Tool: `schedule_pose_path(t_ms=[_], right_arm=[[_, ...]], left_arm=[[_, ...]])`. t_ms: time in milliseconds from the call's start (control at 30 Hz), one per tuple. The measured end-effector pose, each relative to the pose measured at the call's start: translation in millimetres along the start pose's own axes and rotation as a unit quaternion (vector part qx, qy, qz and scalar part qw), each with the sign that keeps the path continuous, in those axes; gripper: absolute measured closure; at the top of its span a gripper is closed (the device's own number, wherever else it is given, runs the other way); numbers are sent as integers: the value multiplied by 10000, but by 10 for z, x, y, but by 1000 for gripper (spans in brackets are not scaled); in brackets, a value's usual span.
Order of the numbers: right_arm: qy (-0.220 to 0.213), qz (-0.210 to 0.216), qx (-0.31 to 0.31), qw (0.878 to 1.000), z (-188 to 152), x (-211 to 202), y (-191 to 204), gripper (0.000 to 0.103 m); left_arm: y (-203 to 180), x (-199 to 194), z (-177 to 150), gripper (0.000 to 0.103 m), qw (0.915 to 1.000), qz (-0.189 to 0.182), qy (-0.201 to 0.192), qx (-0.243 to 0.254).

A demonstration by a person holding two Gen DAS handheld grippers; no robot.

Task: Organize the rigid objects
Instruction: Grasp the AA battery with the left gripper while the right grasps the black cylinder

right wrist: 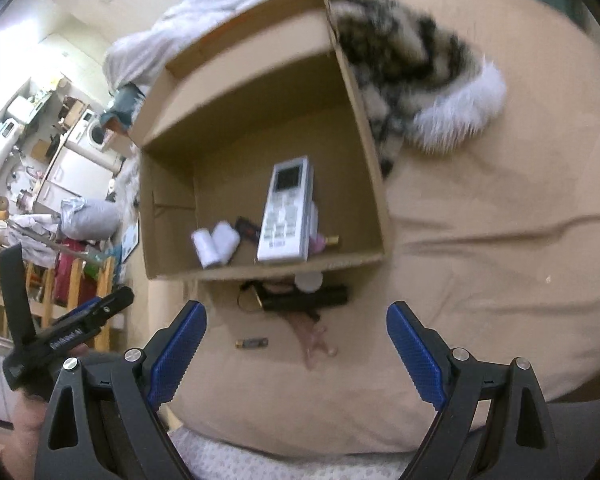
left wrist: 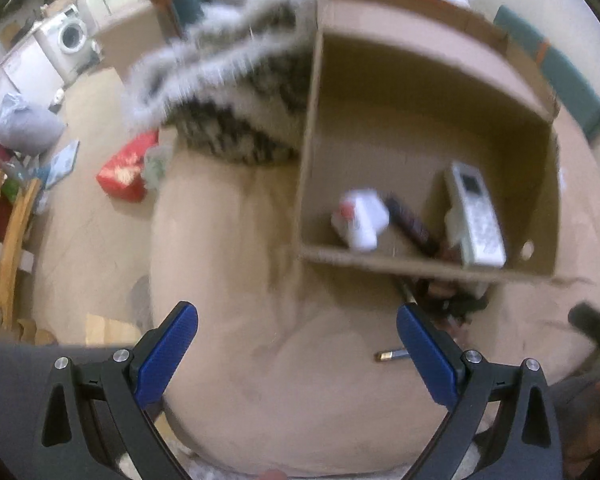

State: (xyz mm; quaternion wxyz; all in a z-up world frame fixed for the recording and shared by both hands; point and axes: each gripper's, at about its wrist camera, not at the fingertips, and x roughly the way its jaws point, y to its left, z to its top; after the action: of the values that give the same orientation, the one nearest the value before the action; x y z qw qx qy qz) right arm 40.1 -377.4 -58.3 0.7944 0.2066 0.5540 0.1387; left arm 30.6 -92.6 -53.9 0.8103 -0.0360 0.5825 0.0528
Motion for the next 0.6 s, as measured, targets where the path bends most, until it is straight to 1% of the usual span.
schedule_pose_path(t_ms=[100, 167, 200, 267, 400, 433, 467, 500, 533, 600], right_arm=[[299, 91, 205, 9993, 10, 197, -67, 6], [550, 145, 295, 9979, 37, 357, -99, 6], [622, 120, 330, 9974, 47, 419, -110, 6], [723, 78, 379, 9966, 69, 527, -133, 6], [835, 69, 555, 9949, 85, 695, -235, 6], [882, 40, 644, 9940, 78, 737, -274, 6], [916, 20, 712, 9932, 77, 765, -301, 6], [943, 1, 768, 9926, 74, 789, -314, 6], [967, -19, 768, 9923, 82, 805, -308, 6], [1002, -32, 668, 9927, 90, 839, -268, 6]], left_arm=[[-124, 329, -122, 5, 9985, -280, 472, -18], [-213, 468, -176, 6, 9978, -238, 616, -48], [-274, 546, -212, 6, 9969, -291, 719, -116], [-395, 638, -266, 6, 9957, -379, 839, -102], [-632, 814, -363, 7, 9952, -296, 918, 155], [-672, 867, -380, 10, 9948, -321, 949, 187], [-702, 913, -399, 22, 9944, -349, 974, 219], [-733, 976, -420, 29, 9940, -300, 1017, 284], [-746, 1005, -427, 30, 9941, -224, 1001, 345], [-751, 1004, -423, 31, 9951, -216, 878, 389]])
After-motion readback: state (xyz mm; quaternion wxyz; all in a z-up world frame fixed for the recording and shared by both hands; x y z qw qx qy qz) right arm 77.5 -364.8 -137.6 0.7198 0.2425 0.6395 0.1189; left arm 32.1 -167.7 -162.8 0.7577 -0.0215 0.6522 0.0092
